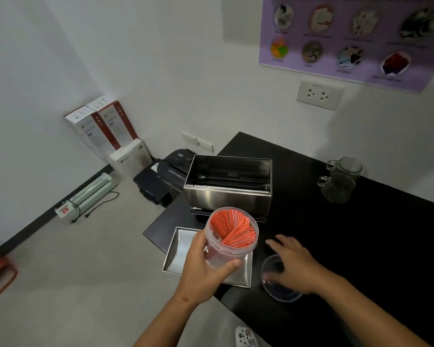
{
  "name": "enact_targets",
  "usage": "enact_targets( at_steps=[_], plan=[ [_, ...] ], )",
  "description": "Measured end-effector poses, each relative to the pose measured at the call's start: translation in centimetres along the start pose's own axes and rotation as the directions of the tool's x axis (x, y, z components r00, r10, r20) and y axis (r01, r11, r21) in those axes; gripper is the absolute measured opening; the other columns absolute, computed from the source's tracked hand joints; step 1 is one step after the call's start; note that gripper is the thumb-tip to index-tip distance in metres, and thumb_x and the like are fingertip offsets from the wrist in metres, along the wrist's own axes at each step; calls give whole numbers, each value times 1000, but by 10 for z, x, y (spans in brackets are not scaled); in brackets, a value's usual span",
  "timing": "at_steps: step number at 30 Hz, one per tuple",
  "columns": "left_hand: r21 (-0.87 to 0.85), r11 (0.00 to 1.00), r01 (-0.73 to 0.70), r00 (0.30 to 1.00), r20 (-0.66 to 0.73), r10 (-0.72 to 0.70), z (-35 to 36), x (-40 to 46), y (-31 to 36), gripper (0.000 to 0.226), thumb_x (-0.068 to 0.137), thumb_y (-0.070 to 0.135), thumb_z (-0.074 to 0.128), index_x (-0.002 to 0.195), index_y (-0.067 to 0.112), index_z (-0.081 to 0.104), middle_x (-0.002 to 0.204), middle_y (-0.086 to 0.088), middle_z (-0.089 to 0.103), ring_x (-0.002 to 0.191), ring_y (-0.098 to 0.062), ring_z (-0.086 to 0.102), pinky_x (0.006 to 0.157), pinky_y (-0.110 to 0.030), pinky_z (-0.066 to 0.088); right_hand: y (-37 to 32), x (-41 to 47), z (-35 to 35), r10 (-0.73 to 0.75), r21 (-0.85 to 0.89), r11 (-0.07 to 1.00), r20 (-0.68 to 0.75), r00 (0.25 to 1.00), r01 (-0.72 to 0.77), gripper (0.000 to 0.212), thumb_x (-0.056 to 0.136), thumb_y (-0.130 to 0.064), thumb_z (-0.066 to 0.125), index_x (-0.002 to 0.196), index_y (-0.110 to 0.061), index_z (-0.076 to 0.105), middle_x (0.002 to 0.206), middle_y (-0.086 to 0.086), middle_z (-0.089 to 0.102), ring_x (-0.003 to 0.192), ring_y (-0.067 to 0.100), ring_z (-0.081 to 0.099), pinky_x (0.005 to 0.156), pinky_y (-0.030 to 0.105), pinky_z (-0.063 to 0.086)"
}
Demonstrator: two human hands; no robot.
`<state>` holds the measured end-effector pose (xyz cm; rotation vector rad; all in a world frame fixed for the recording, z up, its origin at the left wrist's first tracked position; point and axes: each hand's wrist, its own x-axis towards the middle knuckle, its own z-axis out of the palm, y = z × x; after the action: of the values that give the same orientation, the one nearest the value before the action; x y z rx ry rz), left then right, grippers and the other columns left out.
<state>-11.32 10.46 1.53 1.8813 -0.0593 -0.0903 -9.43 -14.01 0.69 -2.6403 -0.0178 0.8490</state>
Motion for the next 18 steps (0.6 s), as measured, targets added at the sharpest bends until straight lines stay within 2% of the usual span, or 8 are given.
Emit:
enact_targets(
  at_steps=[1, 3, 6, 10, 14, 18],
  plan=[
    [-4, 1000, 8, 1000, 1, -8, -2, 0, -1, 78, 73, 37, 95, 138, 43, 52, 131, 25, 64, 127, 1, 58, 93, -8, 51, 1, 0, 8, 20, -79, 997, 56, 998, -15, 110, 79, -66, 73, 165, -31, 13, 175, 3, 2, 161, 30, 0, 129, 48, 13],
    [-1, 1000, 8, 1000, -1, -8, -6, -1, -3, 76, 74, 36, 94, 137, 42, 52, 129, 30, 62, 127, 4, 58, 92, -7, 50, 0, 1, 24, 41, -144, 989, 100, 994, -26, 120, 75, -67, 75, 166, -31, 5, 175, 5, -6, 161, 32, -6, 128, 51, 9],
    [-3, 1000, 7, 1000, -7, -7, -13, -3, -8, 77, 75, 33, 94, 139, 38, 53, 131, 22, 64, 127, 1, 59, 94, -9, 51, -3, 2, 39, 64, -174, 983, 83, 995, -49, 125, 75, -61, 79, 166, -29, 0, 175, 6, -10, 161, 33, -7, 128, 53, 11],
    [-2, 1000, 1, 1000, -11, -1, -21, -7, -11, 76, 76, 28, 94, 141, 33, 54, 134, 12, 65, 126, 0, 60, 94, -9, 51, -9, 3, 39, 55, -185, 982, 43, 998, -46, 118, 80, -55, 77, 166, -27, 2, 175, 6, -3, 161, 32, 0, 126, 52, 15],
    [-6, 1000, -9, 1000, -24, 9, -34, -12, -14, 76, 76, 26, 94, 139, 40, 54, 131, 20, 65, 126, -1, 61, 93, -10, 51, -23, -3, 26, 7, -90, 996, -8, 1000, -8, 114, 79, -59, 74, 166, -26, 8, 174, 5, 8, 159, 30, 10, 125, 48, 24],
    [-15, 1000, -25, 999, -36, 24, -50, -20, -13, 75, 77, 23, 94, 136, 44, 54, 130, 22, 66, 125, -1, 62, 92, -9, 52, -49, -19, -4, -57, 10, 998, -85, 995, 59, 111, 78, -63, 74, 165, -27, 13, 168, 1, 21, 152, 26, 29, 120, 43, 36]
  ],
)
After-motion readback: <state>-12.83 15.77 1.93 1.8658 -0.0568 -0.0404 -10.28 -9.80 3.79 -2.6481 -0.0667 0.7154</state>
